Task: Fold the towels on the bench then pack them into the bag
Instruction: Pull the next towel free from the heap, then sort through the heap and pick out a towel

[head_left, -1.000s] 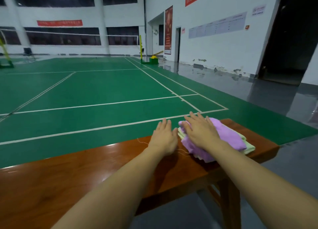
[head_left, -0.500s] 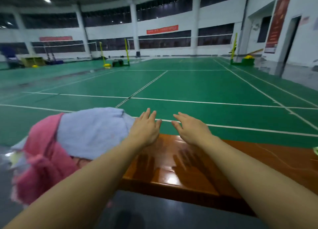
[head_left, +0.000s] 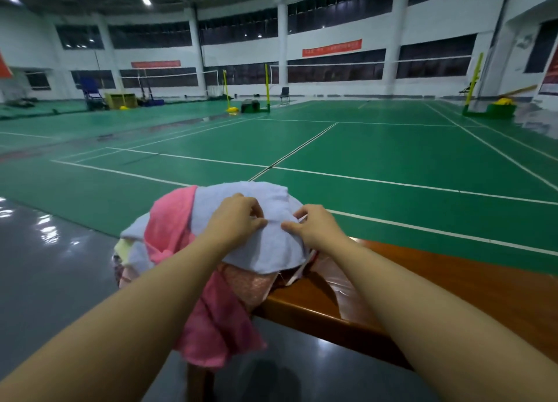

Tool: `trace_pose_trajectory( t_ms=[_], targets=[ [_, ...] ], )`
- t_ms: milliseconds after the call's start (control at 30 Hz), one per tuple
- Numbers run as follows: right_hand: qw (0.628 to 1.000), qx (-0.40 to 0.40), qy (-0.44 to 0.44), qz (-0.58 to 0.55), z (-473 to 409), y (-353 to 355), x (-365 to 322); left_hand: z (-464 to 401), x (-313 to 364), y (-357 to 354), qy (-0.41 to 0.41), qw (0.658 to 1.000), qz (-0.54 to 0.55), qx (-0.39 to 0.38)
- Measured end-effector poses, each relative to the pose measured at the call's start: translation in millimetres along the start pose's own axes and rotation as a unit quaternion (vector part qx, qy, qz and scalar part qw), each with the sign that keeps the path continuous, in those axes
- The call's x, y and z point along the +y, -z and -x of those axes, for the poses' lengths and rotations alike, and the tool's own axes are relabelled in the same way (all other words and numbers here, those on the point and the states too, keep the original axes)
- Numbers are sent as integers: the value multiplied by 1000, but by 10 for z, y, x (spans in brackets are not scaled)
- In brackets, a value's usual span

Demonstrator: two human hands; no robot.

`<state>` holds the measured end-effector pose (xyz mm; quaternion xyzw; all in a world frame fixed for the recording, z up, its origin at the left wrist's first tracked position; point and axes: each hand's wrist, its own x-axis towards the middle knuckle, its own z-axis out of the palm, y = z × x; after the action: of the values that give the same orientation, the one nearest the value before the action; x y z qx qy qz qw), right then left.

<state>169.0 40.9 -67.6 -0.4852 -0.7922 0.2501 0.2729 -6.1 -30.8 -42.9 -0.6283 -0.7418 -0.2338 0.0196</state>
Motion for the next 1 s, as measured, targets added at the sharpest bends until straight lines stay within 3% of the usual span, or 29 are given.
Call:
trace_pose_trajectory(
  t_ms=[133, 233, 367, 467, 533, 667, 767, 867, 1000],
  targets=[
    [993, 67, -4, -95, -7, 126, 47, -16, 81, 8, -15, 997, 58, 47],
    [985, 67, -10, -161, 17, 257, 27, -21, 182, 16, -24, 992, 99, 68],
    [989, 62, -28, -132, 8, 270, 88, 26, 157, -26, -8, 988, 79, 133],
    [997, 44, -45, -48, 17, 182, 159, 141, -117, 114, 85, 958, -88, 261],
    [996, 61, -48, -36, 58, 120, 139, 234, -366, 264, 182, 933, -143, 277],
    [987, 158, 0, -37, 89, 12, -52, 307, -734, 389, 345, 913, -8, 218],
    [983, 127, 46, -125, 86, -16, -256, 254, -638, 423, 274, 925, 63, 255],
    [976, 52, 60, -204, 98, 35, -451, 160, -250, 513, 208, 912, 184, 303],
    [919, -54, 21, -390, 145, 192, -671, 50, 423, 596, 100, 884, 391, 235]
  ],
)
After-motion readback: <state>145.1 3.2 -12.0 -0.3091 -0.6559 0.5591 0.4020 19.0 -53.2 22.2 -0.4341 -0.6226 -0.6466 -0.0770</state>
